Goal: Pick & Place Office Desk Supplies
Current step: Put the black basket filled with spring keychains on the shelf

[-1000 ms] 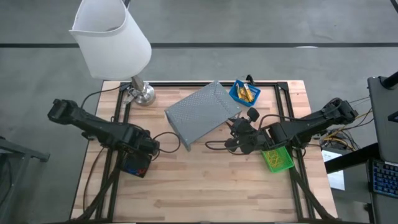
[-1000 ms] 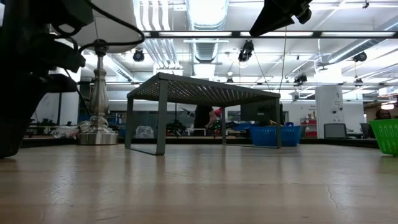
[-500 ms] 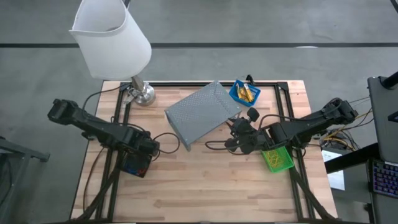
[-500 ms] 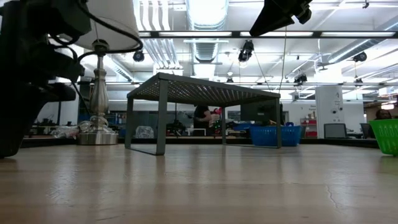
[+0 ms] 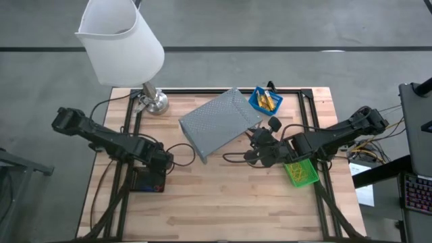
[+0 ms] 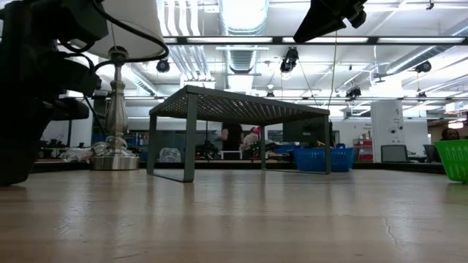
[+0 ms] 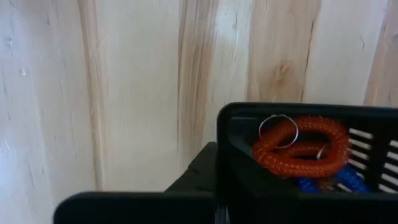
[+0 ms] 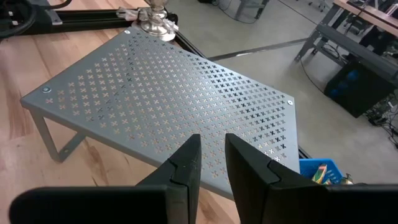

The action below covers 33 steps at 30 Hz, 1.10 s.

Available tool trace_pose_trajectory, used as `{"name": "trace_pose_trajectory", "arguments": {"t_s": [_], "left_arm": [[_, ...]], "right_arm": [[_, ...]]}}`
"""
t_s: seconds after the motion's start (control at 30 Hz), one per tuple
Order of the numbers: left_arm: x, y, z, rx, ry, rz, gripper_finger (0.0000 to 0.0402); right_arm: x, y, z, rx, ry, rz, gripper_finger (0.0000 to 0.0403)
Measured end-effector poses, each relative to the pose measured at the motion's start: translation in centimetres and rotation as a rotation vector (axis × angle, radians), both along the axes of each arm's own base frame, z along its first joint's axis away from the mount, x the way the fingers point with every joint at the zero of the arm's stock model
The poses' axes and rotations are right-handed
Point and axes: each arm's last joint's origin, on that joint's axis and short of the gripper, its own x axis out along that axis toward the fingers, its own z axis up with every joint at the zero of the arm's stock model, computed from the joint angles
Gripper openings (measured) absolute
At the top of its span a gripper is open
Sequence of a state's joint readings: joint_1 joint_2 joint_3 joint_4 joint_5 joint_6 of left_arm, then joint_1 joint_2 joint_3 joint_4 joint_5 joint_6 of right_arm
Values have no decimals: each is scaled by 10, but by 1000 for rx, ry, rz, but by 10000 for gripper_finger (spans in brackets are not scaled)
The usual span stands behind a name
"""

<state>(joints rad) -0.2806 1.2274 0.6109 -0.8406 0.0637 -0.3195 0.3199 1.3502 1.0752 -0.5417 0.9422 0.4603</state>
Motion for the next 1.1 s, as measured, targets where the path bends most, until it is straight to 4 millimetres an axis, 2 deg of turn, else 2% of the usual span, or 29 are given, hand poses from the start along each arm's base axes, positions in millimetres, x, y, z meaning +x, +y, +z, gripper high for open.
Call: {"name": "trace_pose_trajectory", "arguments": {"t_s": [0.2,0.37,0.7,1.1], "left_arm": [[1,0,0,-4,-5,29,14],[4,2,3,-17,-13,139,7],[15,2,36,-96,-123,405,4],[-1,12,75,-207,-393,893,4]], "right_arm": [[0,0,0,0,-1,0,68],[0,0,0,0,0,0,68],[0,0,0,0,0,0,68],[0,0,0,0,0,0,68]]}}
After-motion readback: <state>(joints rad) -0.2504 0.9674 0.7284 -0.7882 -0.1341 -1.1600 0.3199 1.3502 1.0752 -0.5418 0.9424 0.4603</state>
